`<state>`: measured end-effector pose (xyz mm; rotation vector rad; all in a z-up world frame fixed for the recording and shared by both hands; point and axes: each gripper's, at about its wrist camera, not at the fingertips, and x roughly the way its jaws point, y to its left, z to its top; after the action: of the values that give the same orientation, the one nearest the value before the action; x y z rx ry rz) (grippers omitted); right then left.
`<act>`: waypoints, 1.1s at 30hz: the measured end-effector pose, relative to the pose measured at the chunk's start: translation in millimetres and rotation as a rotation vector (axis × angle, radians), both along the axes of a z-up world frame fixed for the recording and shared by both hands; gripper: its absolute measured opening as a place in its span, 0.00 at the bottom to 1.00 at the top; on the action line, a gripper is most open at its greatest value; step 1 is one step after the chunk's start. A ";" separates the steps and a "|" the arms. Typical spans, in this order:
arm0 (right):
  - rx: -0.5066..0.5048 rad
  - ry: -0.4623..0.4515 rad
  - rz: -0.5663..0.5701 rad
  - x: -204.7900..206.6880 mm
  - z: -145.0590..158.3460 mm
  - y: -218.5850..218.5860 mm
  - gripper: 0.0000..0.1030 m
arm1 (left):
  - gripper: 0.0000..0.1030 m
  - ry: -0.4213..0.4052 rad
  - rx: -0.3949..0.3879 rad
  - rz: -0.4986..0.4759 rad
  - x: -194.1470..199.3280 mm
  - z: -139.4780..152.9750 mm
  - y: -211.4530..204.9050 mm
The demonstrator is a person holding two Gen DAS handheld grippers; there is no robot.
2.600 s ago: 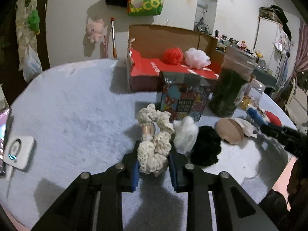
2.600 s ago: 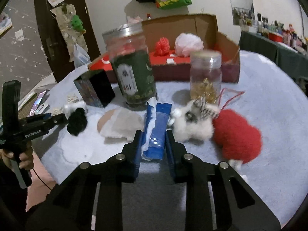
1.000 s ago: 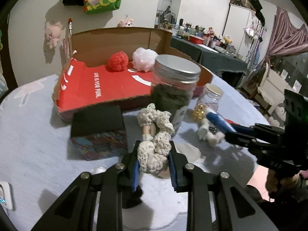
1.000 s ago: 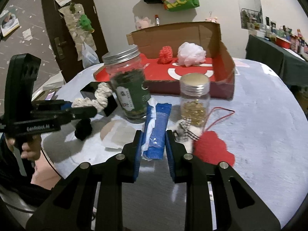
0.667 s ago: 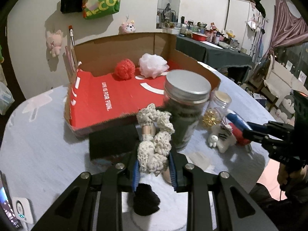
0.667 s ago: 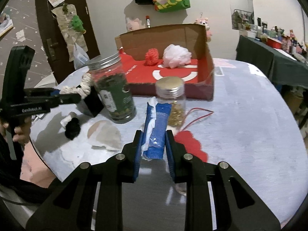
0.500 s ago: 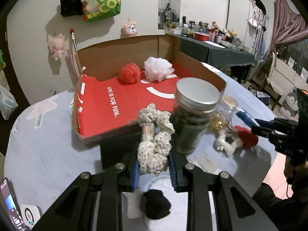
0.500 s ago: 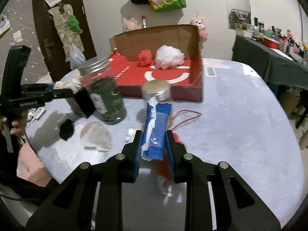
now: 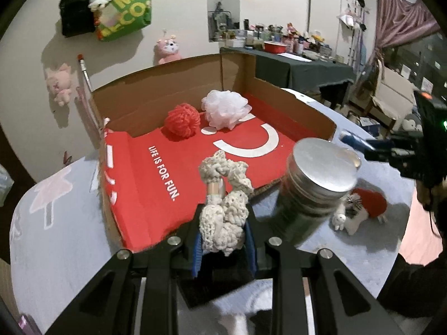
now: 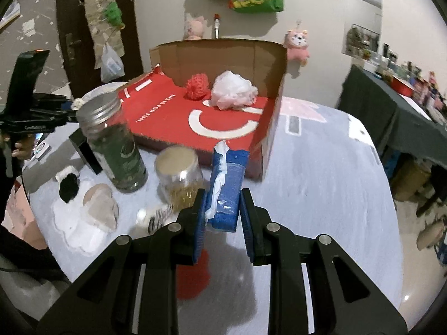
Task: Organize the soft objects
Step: 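Carry the scrunchie and blue bar into the box and open both tools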
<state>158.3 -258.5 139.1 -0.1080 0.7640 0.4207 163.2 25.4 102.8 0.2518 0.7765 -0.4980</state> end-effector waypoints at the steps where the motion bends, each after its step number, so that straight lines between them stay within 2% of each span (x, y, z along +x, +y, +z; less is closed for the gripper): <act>1: -0.005 0.000 0.015 5.9 2.3 2.3 0.22 | 0.26 0.010 0.002 -0.009 6.6 -0.5 -0.2; 9: -0.020 0.040 0.115 63.0 14.4 26.2 0.22 | 0.26 0.057 0.011 -0.052 52.1 0.3 -6.2; 13: -0.037 0.101 0.140 100.7 10.7 45.9 0.22 | 0.26 0.088 0.026 -0.063 78.0 -2.1 -13.7; 25: -0.203 0.327 0.018 192.9 -38.5 86.6 0.22 | 0.26 0.223 0.151 0.043 153.7 -39.9 -23.3; 33: -0.240 0.391 -0.028 216.8 -53.8 91.0 0.22 | 0.26 0.247 0.193 0.081 177.6 -55.0 -17.2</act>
<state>375.1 -167.5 85.3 -0.2439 1.1992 0.3249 340.8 8.2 47.8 0.3403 1.0733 -0.3814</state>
